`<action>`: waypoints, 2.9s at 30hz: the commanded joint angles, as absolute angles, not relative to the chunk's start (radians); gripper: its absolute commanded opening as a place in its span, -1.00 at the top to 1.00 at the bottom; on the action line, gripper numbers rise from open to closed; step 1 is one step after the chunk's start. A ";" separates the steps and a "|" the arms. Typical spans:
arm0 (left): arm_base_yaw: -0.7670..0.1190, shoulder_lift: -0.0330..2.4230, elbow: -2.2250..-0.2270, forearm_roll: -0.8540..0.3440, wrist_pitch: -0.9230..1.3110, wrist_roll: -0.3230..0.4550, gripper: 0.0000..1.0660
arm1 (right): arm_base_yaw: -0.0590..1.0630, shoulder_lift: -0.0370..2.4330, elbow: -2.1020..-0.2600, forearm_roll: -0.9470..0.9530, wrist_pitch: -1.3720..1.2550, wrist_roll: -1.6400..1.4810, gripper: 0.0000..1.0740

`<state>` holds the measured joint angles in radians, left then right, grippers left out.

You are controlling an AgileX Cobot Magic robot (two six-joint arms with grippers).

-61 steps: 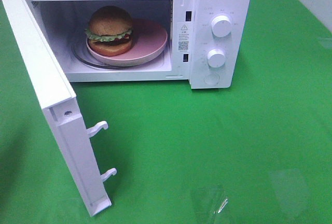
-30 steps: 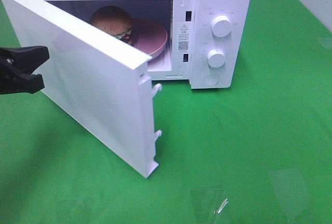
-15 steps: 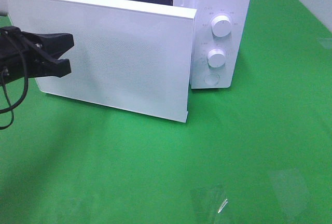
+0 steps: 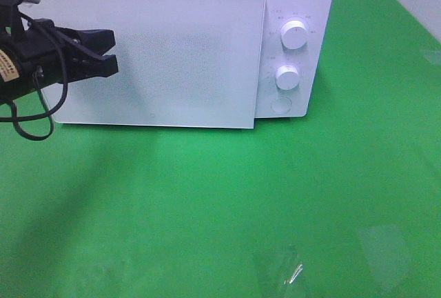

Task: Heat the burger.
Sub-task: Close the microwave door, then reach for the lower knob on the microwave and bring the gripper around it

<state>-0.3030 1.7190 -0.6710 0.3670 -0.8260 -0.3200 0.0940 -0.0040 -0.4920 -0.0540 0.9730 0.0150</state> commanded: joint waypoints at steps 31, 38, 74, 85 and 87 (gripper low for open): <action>-0.513 1.961 -1.056 0.152 -0.662 -0.190 1.00 | 0.087 -0.031 -0.491 -0.049 0.962 0.019 -0.41; -0.552 2.009 -1.157 0.151 -0.608 -0.187 1.00 | 0.087 -0.031 -0.491 -0.049 0.962 0.019 -0.41; -0.895 1.787 -1.207 0.164 0.374 -0.190 -0.89 | 0.087 -0.031 -0.491 -0.049 0.962 0.019 -0.41; -0.894 1.731 -1.209 0.138 0.682 -0.191 -0.89 | 0.087 -0.031 -0.491 -0.049 0.962 0.019 -0.41; -0.879 1.721 -1.209 0.118 0.718 -0.190 -0.89 | 0.087 -0.031 -0.491 -0.049 0.962 0.019 -0.41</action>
<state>-0.8800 1.7330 -1.2020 0.1260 0.6970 -0.1880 0.0940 -0.0040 -0.4920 -0.0540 0.9730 0.0150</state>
